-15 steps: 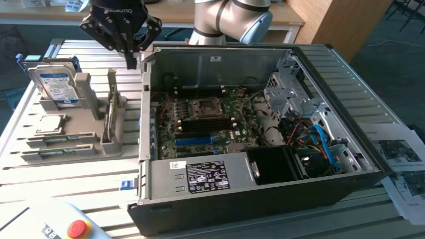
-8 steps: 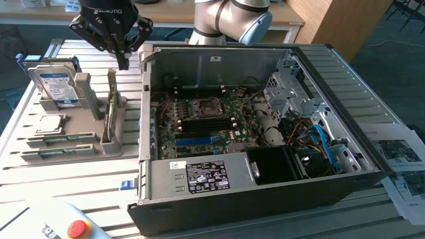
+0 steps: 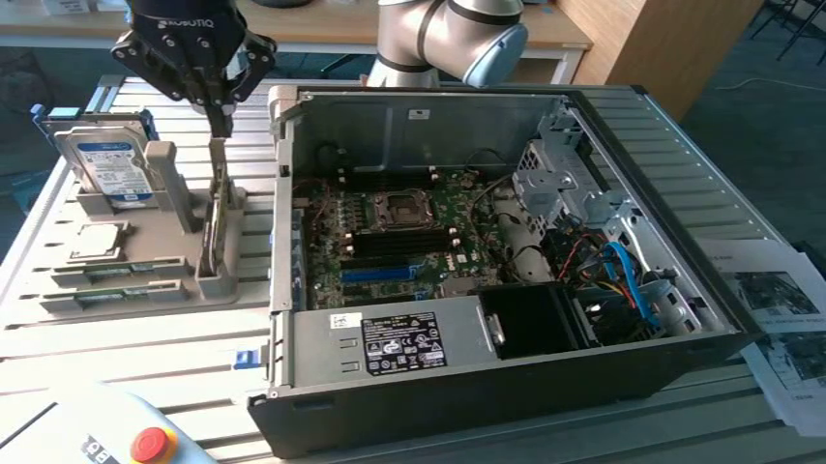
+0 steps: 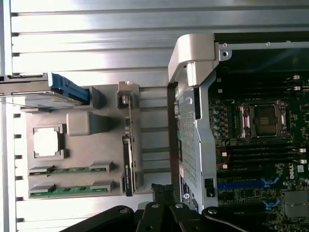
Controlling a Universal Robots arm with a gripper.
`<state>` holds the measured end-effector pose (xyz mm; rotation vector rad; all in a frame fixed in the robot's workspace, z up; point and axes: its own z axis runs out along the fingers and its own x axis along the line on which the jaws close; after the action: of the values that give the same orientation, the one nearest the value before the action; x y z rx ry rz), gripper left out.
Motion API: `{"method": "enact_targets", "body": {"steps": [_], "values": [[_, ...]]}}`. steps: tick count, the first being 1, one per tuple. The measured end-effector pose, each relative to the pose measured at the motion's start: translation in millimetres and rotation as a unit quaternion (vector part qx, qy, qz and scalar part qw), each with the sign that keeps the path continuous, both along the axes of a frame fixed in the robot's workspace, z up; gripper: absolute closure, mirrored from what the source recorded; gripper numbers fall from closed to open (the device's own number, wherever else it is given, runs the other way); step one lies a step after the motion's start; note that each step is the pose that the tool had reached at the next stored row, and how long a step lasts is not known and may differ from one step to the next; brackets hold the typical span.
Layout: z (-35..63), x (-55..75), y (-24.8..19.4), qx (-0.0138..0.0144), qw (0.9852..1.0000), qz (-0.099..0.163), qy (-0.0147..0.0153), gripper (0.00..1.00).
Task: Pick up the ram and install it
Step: 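Reach for the ram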
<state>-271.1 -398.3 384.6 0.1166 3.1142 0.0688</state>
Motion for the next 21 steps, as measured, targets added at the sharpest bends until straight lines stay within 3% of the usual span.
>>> {"method": "enact_targets", "body": {"steps": [21], "values": [[-3.9, -40.9, 0.2, 0.0, 1.0, 0.0, 0.0003, 0.9]]}}
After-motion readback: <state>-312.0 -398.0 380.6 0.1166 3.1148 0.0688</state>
